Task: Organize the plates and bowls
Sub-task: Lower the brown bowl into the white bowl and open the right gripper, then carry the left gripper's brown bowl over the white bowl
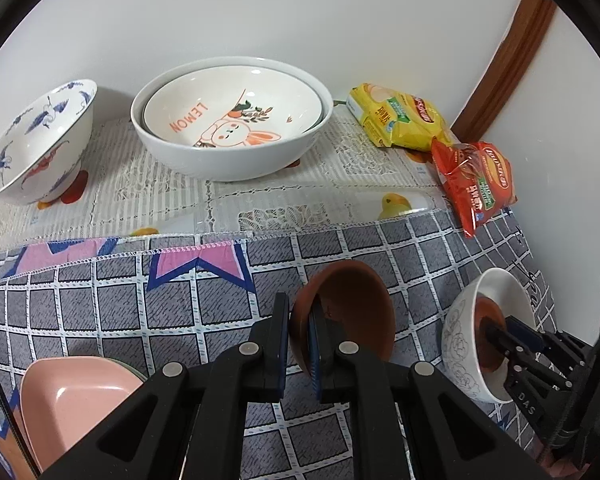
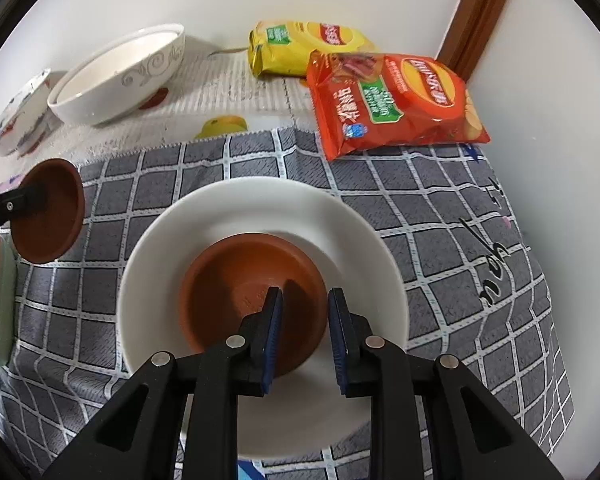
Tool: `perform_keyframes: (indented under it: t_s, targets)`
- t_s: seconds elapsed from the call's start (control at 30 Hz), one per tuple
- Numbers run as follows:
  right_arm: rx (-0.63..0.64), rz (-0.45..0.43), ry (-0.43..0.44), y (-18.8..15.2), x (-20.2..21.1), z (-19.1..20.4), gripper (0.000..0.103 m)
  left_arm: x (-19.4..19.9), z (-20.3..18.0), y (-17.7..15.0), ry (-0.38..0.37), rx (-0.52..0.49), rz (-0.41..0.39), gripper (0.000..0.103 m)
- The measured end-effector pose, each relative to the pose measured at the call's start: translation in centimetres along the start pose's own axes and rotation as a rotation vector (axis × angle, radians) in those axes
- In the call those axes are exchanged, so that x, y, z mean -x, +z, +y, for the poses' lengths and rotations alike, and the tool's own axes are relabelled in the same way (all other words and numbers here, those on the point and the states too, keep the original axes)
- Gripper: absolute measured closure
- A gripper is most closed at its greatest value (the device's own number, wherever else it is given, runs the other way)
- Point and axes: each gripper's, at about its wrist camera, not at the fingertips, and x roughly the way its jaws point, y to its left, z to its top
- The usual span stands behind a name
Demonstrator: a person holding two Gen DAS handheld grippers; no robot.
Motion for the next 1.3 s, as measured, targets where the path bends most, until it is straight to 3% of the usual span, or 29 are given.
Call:
perform_keyframes:
  t_s: [0.27,0.6,0.97,1.3]
  targets:
    - [-0.089,-0.09,0.033,-1.9,5.3,-2.6,0.078,1.8,-2.2,-0.5,0.01,-0.05,-0.044,0.094]
    - [-0.196,-0.187,-0.02,-4.7,10.6,-7.9,0.066,3.7,-5.4,-2.0,-0.045,-0.076,-0.044,0.094]
    - [-0.166,-0.208,0.004,-7.4,11.1,-7.1,0.066,5.0,-9.6,-2.9,-0.062,-0.136,-0.046,0.094]
    - [-0.223,-0.208,0.04,-9.1,10.6,-9.8,0.066,3.5,-12.8,-2.5,-0.029,-0.158,-0.024,0.094]
